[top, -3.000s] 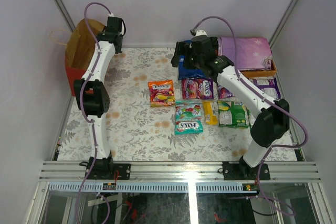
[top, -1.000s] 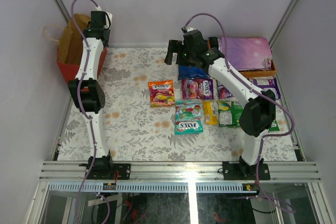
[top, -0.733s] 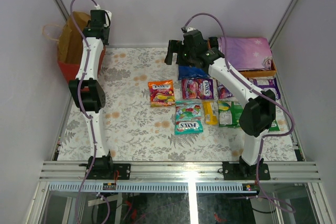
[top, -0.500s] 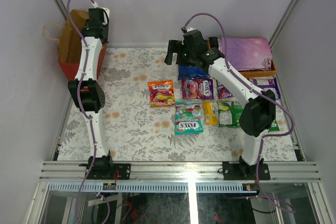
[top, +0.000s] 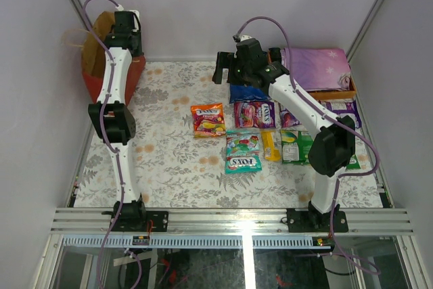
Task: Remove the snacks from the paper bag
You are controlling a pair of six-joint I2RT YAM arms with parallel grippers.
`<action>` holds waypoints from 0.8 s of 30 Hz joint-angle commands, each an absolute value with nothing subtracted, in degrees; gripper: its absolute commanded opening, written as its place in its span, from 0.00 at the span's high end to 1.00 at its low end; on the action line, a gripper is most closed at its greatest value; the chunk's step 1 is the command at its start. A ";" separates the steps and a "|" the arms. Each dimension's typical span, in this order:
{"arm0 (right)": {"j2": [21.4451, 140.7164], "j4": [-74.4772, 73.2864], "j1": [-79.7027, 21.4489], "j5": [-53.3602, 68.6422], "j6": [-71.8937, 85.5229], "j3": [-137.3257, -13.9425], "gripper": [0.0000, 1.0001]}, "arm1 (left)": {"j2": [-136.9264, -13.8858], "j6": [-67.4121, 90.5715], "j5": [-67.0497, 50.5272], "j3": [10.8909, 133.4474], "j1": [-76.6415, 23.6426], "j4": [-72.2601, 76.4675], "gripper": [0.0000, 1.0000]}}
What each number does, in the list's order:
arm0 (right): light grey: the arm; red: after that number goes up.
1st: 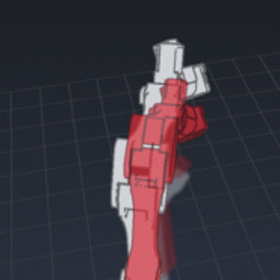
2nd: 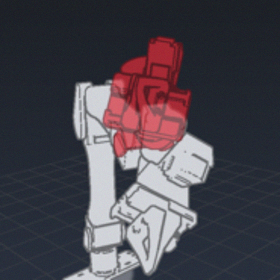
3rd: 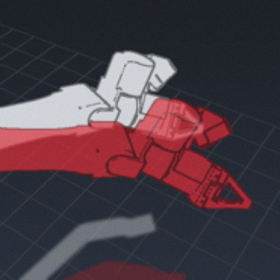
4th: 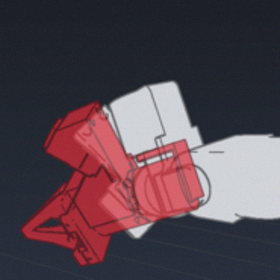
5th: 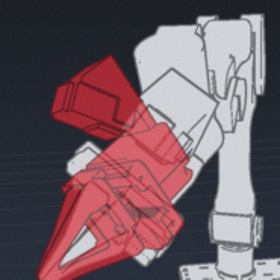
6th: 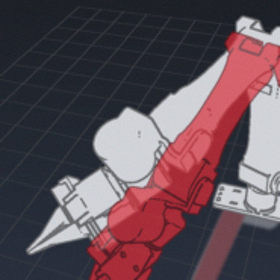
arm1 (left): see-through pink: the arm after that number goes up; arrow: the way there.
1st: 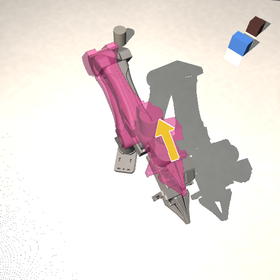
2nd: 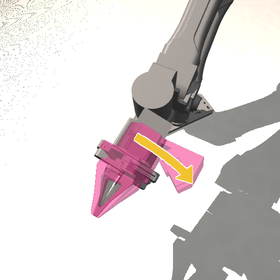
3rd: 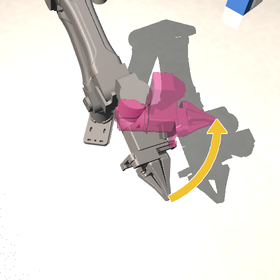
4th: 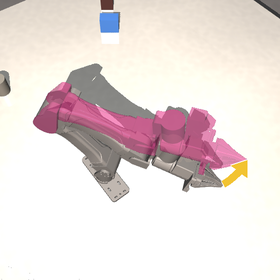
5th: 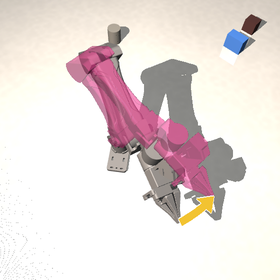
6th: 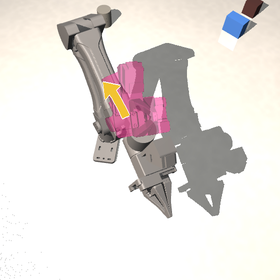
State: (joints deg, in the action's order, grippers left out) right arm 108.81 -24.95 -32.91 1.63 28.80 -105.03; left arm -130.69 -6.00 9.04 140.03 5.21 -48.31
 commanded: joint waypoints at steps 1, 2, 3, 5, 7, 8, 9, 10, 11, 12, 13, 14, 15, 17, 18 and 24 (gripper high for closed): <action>107.89 -23.64 -32.70 1.70 27.22 -106.44 0.01 | -132.86 -1.42 9.38 143.50 6.28 -48.43 1.00; 107.88 -23.57 -32.75 1.67 27.22 -106.33 0.01 | -132.81 -0.51 9.64 143.86 6.51 -48.25 1.00; 107.85 -23.56 -32.70 1.64 27.20 -106.35 0.00 | -132.81 0.10 9.50 144.18 6.68 -48.05 1.00; 107.82 -23.56 -32.69 1.61 27.19 -106.25 0.01 | -132.53 1.53 9.63 144.75 6.98 -47.67 1.00; 107.84 -23.47 -32.70 1.70 27.19 -106.18 0.00 | -132.19 2.83 8.97 144.97 7.33 -47.36 1.00; 107.84 -23.47 -32.70 1.70 27.28 -106.11 0.01 | -132.00 3.51 8.45 144.98 7.43 -47.31 1.00; 107.84 -23.47 -32.70 1.68 27.37 -106.02 0.00 | -131.80 4.28 7.82 144.99 7.73 -47.33 1.00; 107.80 -23.47 -32.70 1.72 27.26 -105.98 0.01 | -131.67 5.14 6.95 145.02 7.98 -47.31 1.00; 107.64 -23.40 -32.70 1.71 27.33 -105.81 0.01 | -131.38 6.38 5.87 144.90 8.49 -47.33 1.00; 107.62 -23.32 -32.70 1.75 27.33 -105.63 0.01 | -131.11 7.27 4.97 144.81 8.78 -47.34 1.00; 107.52 -23.23 -32.65 1.71 27.29 -105.45 0.00 | -130.91 7.97 4.26 144.86 9.13 -47.25 1.00; 107.42 -23.16 -32.69 1.69 27.33 -105.21 0.01 | -130.63 8.53 3.72 144.92 9.26 -47.25 1.00; 107.36 -23.10 -32.69 1.67 27.29 -105.05 0.01 | -130.43 9.01 3.21 144.91 9.32 -47.27 1.00; 107.32 -23.11 -32.69 1.63 27.25 -104.89 0.01 | -129.93 9.60 2.55 144.98 9.42 -47.21 1.00; 107.38 -23.11 -32.69 1.73 27.22 -104.89 0.01 | -129.80 9.78 2.43 145.08 9.53 -47.26 1.00; 107.40 -23.07 -32.70 1.67 26.99 -105.03 0.01 | -128.83 10.71 1.90 146.32 9.83 -47.96 1.00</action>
